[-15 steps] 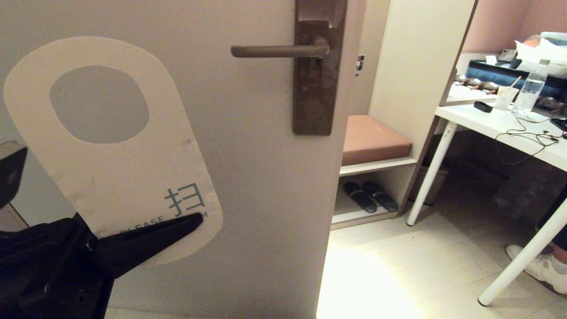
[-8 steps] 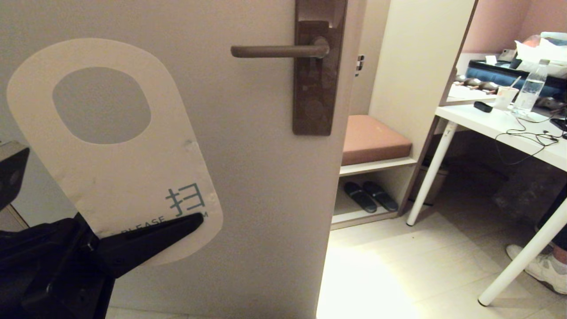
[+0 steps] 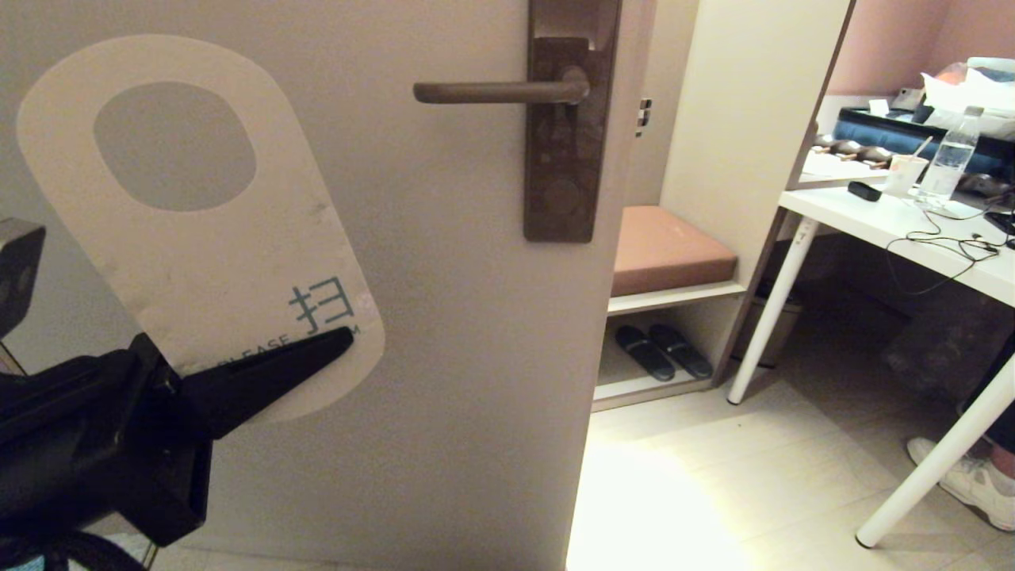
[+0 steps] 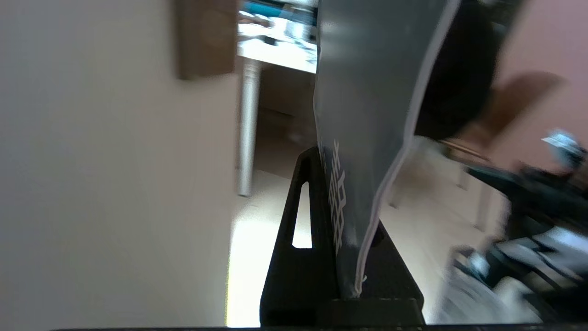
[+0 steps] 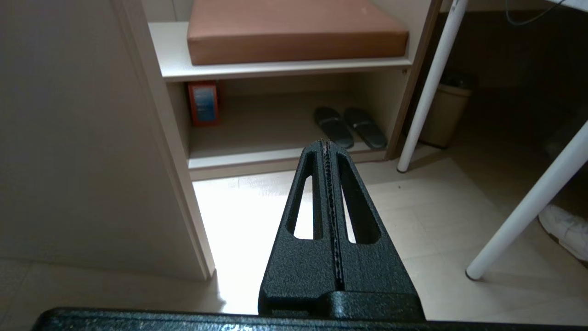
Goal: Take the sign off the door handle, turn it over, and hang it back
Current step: Hang the sign back with the other side facing out
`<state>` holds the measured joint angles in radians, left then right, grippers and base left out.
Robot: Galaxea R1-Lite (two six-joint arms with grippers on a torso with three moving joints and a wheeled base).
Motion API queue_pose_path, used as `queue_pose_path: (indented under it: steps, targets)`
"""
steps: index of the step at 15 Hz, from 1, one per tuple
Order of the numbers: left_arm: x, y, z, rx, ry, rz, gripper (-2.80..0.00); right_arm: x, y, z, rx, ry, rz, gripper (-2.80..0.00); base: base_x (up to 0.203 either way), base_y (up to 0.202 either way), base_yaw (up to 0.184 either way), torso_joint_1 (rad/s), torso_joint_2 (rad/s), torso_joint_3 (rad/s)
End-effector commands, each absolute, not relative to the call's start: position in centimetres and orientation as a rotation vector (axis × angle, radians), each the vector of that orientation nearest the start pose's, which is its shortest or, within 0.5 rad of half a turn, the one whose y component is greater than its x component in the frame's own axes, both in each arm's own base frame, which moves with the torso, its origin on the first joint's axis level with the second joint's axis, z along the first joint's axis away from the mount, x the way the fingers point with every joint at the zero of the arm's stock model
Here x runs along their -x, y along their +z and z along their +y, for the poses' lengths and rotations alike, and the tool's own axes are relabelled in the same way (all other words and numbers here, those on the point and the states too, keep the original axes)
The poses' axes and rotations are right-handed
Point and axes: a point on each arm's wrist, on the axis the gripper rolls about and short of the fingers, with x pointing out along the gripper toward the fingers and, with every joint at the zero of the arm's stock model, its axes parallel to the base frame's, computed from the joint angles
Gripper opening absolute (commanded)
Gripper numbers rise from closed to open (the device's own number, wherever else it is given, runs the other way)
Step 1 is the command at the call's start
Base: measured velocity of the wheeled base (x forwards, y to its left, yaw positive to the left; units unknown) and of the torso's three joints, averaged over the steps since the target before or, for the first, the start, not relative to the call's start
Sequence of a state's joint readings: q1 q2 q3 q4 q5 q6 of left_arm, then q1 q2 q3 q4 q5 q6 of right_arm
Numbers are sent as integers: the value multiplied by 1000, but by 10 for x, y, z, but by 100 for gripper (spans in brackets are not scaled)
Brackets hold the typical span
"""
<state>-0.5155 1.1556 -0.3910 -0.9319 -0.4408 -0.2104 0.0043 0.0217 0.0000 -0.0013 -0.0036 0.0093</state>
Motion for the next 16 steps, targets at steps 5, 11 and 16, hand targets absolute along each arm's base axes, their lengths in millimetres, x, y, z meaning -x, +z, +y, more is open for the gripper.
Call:
queue_pose_path:
  steps: [5,11,16]
  targets:
    - [-150,221,-94,167,-876,-36,-280,23,76,0,-9,1,-2,-280,0,0,0,0,0,0]
    - [-152,213,-93,105,-774,14,-280,23,76,0,-9,1,-2,-280,0,0,0,0,0,0]
    - [-160,220,-96,77,-707,34,-280,23,76,0,-9,0,-2,-280,0,0,0,0,0,0]
